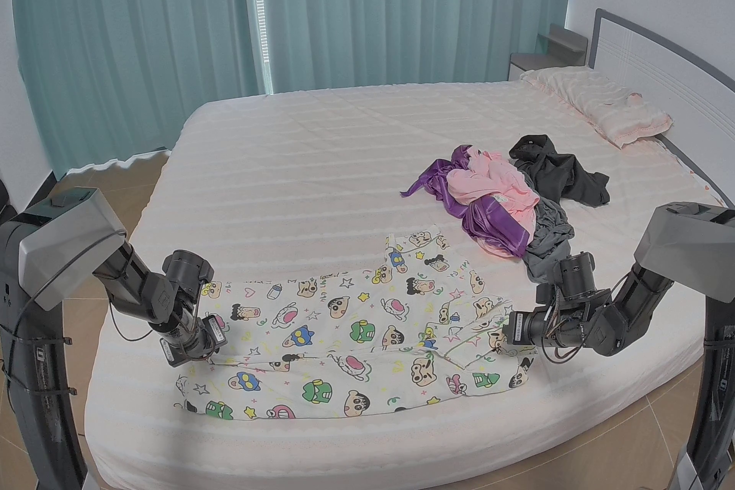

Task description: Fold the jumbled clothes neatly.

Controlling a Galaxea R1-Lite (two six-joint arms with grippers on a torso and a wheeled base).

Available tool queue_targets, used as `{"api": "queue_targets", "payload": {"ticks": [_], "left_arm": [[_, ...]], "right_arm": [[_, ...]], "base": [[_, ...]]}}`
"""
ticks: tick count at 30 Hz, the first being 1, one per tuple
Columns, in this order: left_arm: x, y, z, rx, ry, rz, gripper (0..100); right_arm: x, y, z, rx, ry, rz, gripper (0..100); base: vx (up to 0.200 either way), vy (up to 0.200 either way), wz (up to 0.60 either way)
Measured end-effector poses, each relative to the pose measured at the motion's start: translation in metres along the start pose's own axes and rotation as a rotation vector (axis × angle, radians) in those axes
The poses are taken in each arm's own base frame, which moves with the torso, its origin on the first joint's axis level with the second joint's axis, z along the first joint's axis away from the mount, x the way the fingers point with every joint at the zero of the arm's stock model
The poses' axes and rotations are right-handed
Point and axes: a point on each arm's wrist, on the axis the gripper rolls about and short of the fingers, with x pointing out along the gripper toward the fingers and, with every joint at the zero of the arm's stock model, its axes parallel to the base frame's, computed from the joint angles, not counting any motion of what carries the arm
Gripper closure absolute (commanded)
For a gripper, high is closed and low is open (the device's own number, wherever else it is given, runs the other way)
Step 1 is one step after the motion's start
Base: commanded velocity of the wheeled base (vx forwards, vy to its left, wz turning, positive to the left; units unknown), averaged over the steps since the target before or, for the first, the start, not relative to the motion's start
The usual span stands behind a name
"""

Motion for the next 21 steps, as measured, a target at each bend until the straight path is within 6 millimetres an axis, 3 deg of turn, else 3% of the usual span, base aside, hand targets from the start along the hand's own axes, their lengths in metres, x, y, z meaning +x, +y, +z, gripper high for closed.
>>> {"api": "queue_targets", "payload": {"ticks": [3, 4, 8, 9, 21], "left_arm": [[0.001, -0.003, -0.002, 0.01, 0.001, -0.002, 100], [0.001, -0.004, -0.002, 0.011, 0.0, -0.004, 0], [0.001, -0.009, 0.002, 0.009, -0.016, -0.01, 0], [0.002, -0.01, 0.004, 0.006, -0.028, -0.002, 0], [0.011, -0.008, 0.011, -0.06, -0.059, 0.046, 0]], "right_arm": [[0.002, -0.002, -0.001, 0.004, 0.003, -0.006, 100], [0.002, -0.002, -0.001, 0.005, 0.004, -0.006, 100], [0.004, -0.003, -0.001, 0.007, 0.004, -0.008, 100], [0.005, -0.003, 0.0, 0.007, 0.004, -0.008, 0], [0.003, -0.006, 0.008, 0.178, -0.023, -0.014, 0]], "base": [[0.0, 0.0, 0.0], [0.0, 0.0, 0.0], [0.0, 0.0, 0.0], [0.0, 0.0, 0.0], [0.0, 0.0, 0.0]]}}
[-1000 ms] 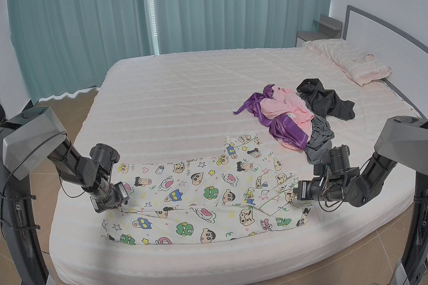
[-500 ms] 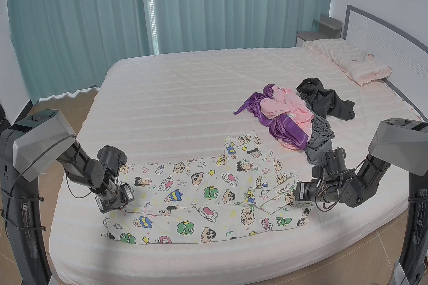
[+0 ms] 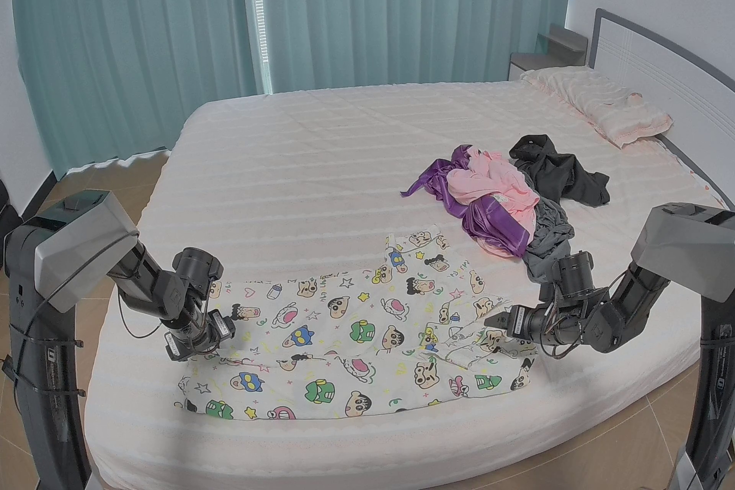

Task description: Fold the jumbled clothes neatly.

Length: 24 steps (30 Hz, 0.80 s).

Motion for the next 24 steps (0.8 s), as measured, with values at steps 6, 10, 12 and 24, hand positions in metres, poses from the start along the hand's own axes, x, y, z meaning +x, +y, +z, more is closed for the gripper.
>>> {"api": "queue_targets", "payload": {"ticks": [6, 10, 12, 24], "left_arm": [[-0.012, 0.011, 0.009, -0.084, 0.076, -0.087, 0], [-0.028, 0.024, 0.015, -0.16, 0.161, -0.186, 0], [-0.039, 0.033, 0.015, -0.21, 0.221, -0.249, 0], [-0.075, 0.064, 0.009, -0.35, 0.257, -0.382, 0]], "right_arm": [[-0.015, 0.008, 0.011, 0.207, -0.04, 0.027, 0], [-0.025, 0.025, 0.009, 0.395, -0.026, 0.063, 0], [-0.028, 0.039, 0.003, 0.454, -0.001, 0.085, 0], [-0.017, 0.071, -0.049, 0.395, 0.171, -0.016, 0]], "base": [[0.0, 0.0, 0.0], [0.0, 0.0, 0.0], [0.0, 0.0, 0.0], [0.0, 0.0, 0.0]]}}
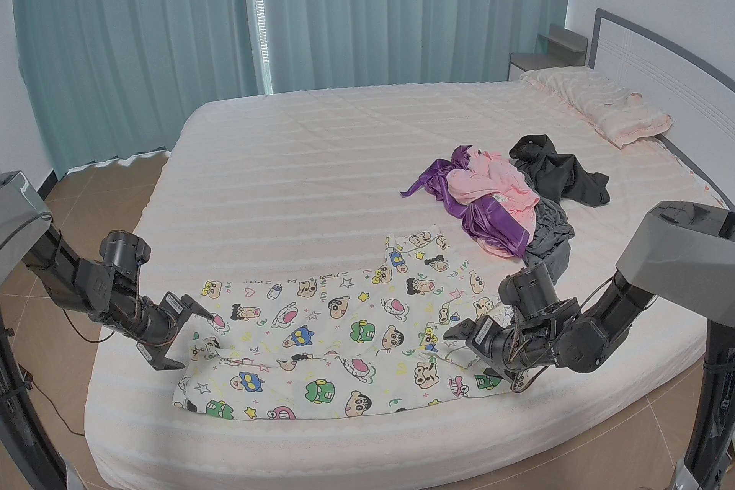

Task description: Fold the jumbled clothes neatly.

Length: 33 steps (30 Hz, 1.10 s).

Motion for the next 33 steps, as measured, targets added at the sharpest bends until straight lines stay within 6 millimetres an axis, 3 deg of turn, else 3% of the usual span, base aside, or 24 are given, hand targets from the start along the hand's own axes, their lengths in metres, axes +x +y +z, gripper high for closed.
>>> {"api": "queue_targets", "payload": {"ticks": [18, 33], "left_arm": [[-0.004, 0.003, -0.003, -0.001, -0.005, -0.002, 0], [-0.004, 0.005, -0.003, -0.002, -0.015, 0.01, 0]], "right_arm": [[0.025, 0.002, 0.003, -0.108, -0.064, -0.161, 0], [0.014, 0.005, 0.03, -0.073, -0.118, -0.117, 0]], "base": [[0.0, 0.0, 0.0], [0.0, 0.0, 0.0]]}}
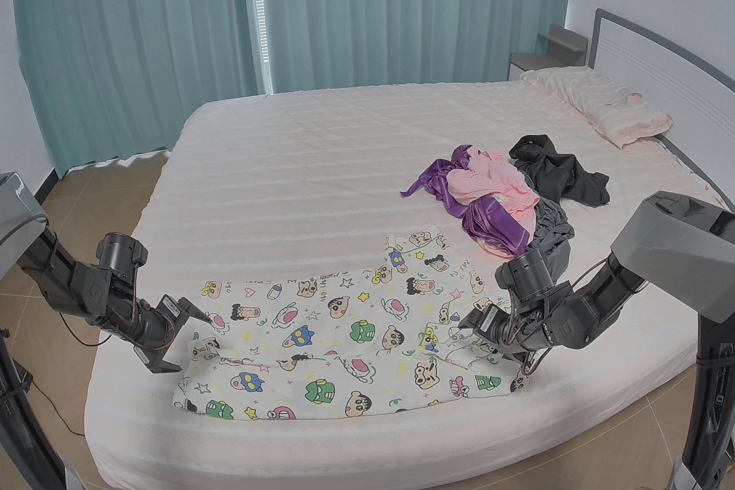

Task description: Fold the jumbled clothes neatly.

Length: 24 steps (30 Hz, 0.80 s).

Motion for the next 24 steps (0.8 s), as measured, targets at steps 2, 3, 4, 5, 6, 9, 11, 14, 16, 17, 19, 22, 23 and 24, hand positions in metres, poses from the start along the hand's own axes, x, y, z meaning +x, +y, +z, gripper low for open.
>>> {"api": "queue_targets", "payload": {"ticks": [2, 3, 4, 5, 6, 9, 11, 14, 16, 17, 19, 22, 23, 24], "left_arm": [[0.0, 0.0, 0.0, 0.0, 0.0, 0.0, 0], [0.0, 0.0, 0.0, 0.0, 0.0, 0.0, 0], [0.0, 0.0, 0.0, 0.0, -0.001, 0.0, 0], [0.0, 0.0, 0.0, 0.0, -0.001, 0.0, 0], [0.0, 0.0, 0.0, 0.0, -0.001, 0.0, 0], [0.001, 0.0, 0.0, 0.0, -0.002, 0.001, 0], [0.001, 0.0, 0.001, -0.001, -0.006, 0.005, 0], [0.002, 0.001, 0.001, -0.001, -0.013, 0.012, 0], [0.002, 0.001, 0.002, 0.0, -0.018, 0.01, 0], [0.002, 0.0, 0.002, 0.002, -0.021, 0.007, 0], [0.003, 0.0, 0.002, 0.003, -0.024, 0.005, 0], [0.003, 0.0, 0.002, 0.003, -0.024, 0.004, 0], [0.003, 0.0, 0.002, 0.003, -0.024, 0.005, 0], [0.003, 0.0, 0.002, 0.003, -0.024, 0.005, 0]], "right_arm": [[0.004, 0.0, 0.001, -0.013, -0.002, -0.002, 0], [0.006, 0.0, 0.002, -0.018, -0.004, -0.004, 0], [0.009, -0.001, 0.003, -0.021, -0.006, -0.007, 0], [0.012, -0.001, 0.004, -0.023, -0.008, -0.011, 0], [0.015, -0.001, 0.005, -0.025, -0.01, -0.014, 0], [0.023, -0.002, 0.008, -0.039, -0.017, -0.021, 0], [0.028, -0.003, 0.009, -0.048, -0.02, -0.025, 0], [0.034, -0.004, 0.012, -0.054, -0.029, -0.031, 0], [0.037, -0.004, 0.014, -0.055, -0.033, -0.03, 0], [0.039, -0.003, 0.014, -0.054, -0.034, -0.029, 0], [0.042, -0.002, 0.015, -0.055, -0.036, -0.027, 0], [0.046, -0.001, 0.015, -0.053, -0.04, -0.027, 100], [0.046, -0.002, 0.015, -0.053, -0.04, -0.029, 100], [0.047, -0.002, 0.015, -0.054, -0.04, -0.03, 100]], "base": [[0.0, 0.0, 0.0], [0.0, 0.0, 0.0], [0.0, 0.0, 0.0], [0.0, 0.0, 0.0], [0.0, 0.0, 0.0], [0.0, 0.0, 0.0], [0.0, 0.0, 0.0], [0.0, 0.0, 0.0], [0.0, 0.0, 0.0], [0.0, 0.0, 0.0], [0.0, 0.0, 0.0], [0.0, 0.0, 0.0], [0.0, 0.0, 0.0], [0.0, 0.0, 0.0]]}}
